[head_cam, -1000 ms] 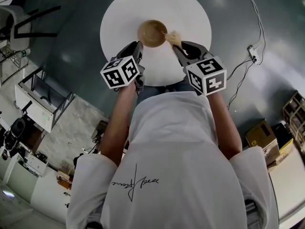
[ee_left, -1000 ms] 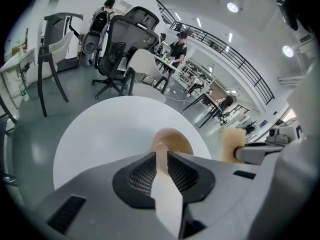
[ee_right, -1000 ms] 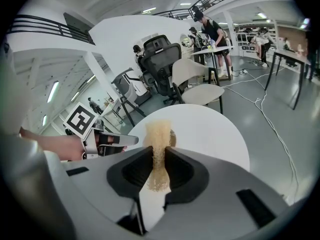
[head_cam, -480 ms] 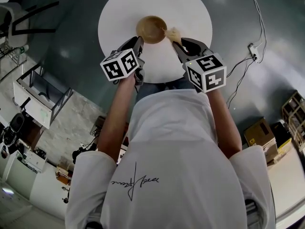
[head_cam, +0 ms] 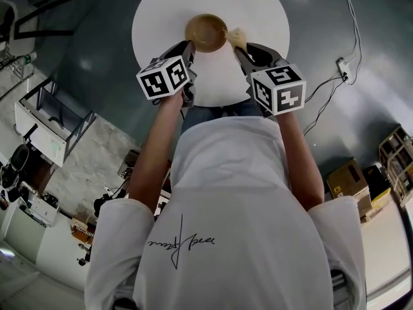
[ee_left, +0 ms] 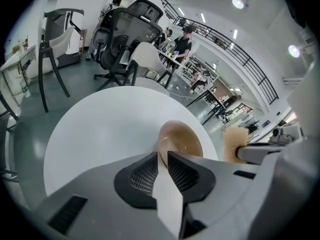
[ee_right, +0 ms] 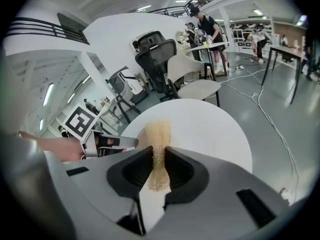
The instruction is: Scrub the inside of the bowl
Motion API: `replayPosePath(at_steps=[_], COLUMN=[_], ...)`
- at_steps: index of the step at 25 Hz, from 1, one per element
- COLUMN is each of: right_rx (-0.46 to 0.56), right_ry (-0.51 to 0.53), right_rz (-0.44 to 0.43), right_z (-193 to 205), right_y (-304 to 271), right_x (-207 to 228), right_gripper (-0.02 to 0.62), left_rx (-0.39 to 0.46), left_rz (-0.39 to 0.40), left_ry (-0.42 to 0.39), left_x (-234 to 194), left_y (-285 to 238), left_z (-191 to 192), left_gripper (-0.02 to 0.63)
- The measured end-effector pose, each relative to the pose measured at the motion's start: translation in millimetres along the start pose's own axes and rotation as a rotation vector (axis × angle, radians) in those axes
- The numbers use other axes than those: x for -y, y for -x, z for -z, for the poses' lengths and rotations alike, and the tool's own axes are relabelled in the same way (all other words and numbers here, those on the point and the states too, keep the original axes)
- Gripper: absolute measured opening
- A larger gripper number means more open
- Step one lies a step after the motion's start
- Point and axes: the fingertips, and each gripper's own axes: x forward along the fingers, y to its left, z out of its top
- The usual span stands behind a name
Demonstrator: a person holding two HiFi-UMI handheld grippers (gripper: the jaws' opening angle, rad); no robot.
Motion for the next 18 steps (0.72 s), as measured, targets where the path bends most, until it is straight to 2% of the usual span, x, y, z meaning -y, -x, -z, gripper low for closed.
replayPosePath(at_steps=[4, 18], right_rx=[0.009, -0.043], right_ry=[-0.026, 0.057], right_rz=[0.016, 0.046], right_z=[-4.6, -6.6], right_y=[-6.2, -25.3], right_x=[5.3, 20.5], right_gripper=[0.084, 0.084], left_rx=[-0.002, -0.012], left_rz=[0.005, 0.022], left_ry=[0.012, 0.022], left_x=[-1.8, 1.3], left_y=[-2.1, -6.0], left_z=[0.4, 3.0], left_gripper=[0.058, 0.058])
